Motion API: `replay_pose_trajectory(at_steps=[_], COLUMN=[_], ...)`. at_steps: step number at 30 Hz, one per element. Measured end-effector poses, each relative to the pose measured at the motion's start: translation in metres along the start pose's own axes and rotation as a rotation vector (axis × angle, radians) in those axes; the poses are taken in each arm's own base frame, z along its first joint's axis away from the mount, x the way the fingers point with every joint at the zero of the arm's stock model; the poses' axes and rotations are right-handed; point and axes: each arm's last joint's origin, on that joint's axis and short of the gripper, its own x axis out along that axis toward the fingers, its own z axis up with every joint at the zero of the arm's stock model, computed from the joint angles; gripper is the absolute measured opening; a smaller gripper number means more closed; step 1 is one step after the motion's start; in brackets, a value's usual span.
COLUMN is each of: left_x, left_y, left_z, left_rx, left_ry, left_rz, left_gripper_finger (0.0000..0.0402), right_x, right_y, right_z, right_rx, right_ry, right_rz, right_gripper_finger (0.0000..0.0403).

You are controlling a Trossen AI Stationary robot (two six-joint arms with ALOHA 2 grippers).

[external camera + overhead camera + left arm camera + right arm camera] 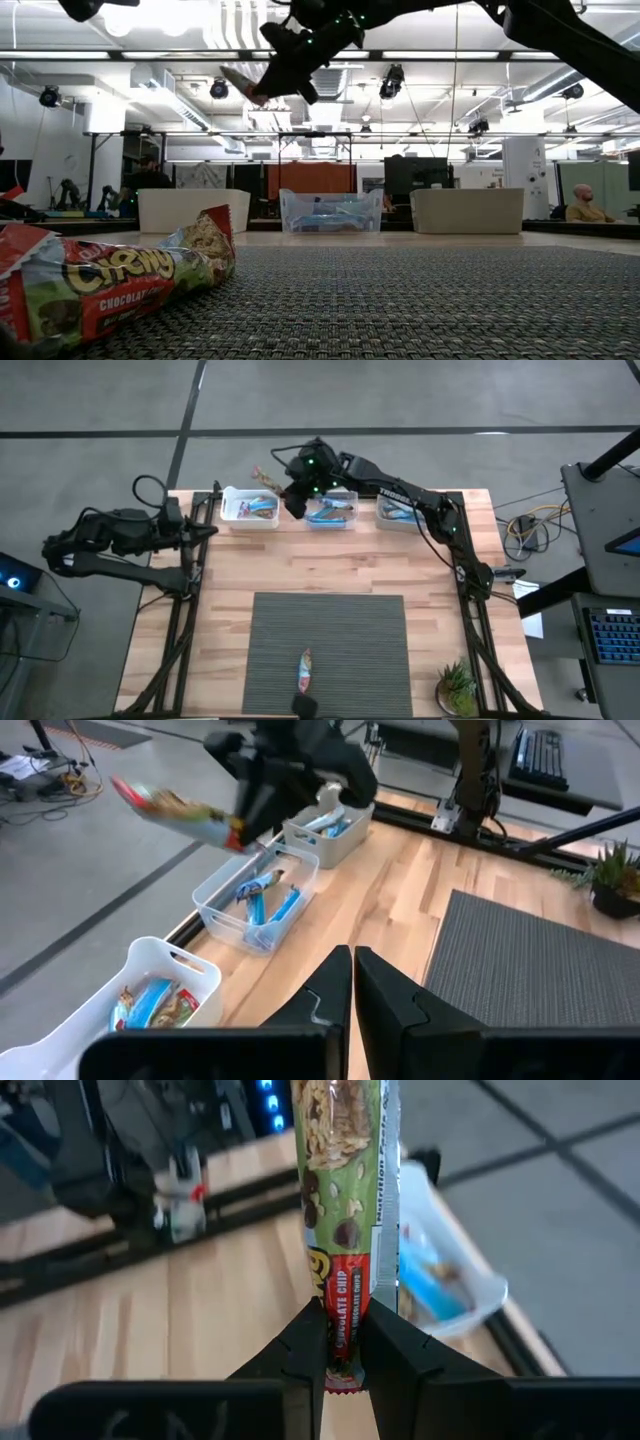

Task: Pick and place Granola Bars by type
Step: Put the right red granola bar into the white bin

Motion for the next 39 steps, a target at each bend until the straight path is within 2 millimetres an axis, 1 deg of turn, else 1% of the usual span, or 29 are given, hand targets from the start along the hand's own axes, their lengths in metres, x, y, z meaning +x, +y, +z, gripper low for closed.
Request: replay_pose_trajectory(at_steps=[4,8,13,19,22,26,29,34,37,39], left_x=[0.007,0.012,0.014,0.016,0.016,0.016,0.016,0.019,0.022,0.025], left_y=[-0.004,-0.006,-0.008,-0.008,-0.008,-0.008,-0.008,-0.009,-0.010,-0.011], left_z=[0.001,0.003,0.004,0.004,0.004,0.005,0.005,0.006,0.004,0.003], left_rx=[0.011,0.014,0.011,0.014,0.015,0.014,0.012,0.003,0.004,0.005], left_ry=[0.024,0.030,0.027,0.030,0.030,0.026,0.020,-0.009,-0.007,-0.006], left_rz=[0.006,0.008,0.008,0.016,0.023,0.031,0.030,0.050,0.051,0.051], left_gripper_finger=[0.0000,0.0000,0.0000,0.0000,0.0000,0.0000,0.0000,0.0000,0.0000,0.0000], right_x=[0.003,0.012,0.026,0.043,0.053,0.063,0.066,0.069,0.069,0.067], right_y=[-0.008,-0.020,-0.033,-0.038,-0.041,-0.046,-0.049,-0.052,-0.051,-0.049], right_z=[0.004,0.000,-0.012,-0.026,-0.037,-0.054,-0.062,-0.069,-0.069,-0.063], right_rx=[0.003,0.043,0.075,0.088,0.122,0.181,0.220,0.274,0.272,0.261], right_ry=[-0.069,-0.118,-0.153,-0.224,-0.264,-0.268,-0.267,-0.255,-0.250,-0.254], right_rz=[-0.005,-0.012,-0.017,-0.001,0.014,0.014,0.009,-0.009,0.005,0.032], right_gripper_finger=[0.0047,0.0047,0.0047,0.0047,0.0047,0.0047,0.0047,0.0047,0.0047,0.0047])
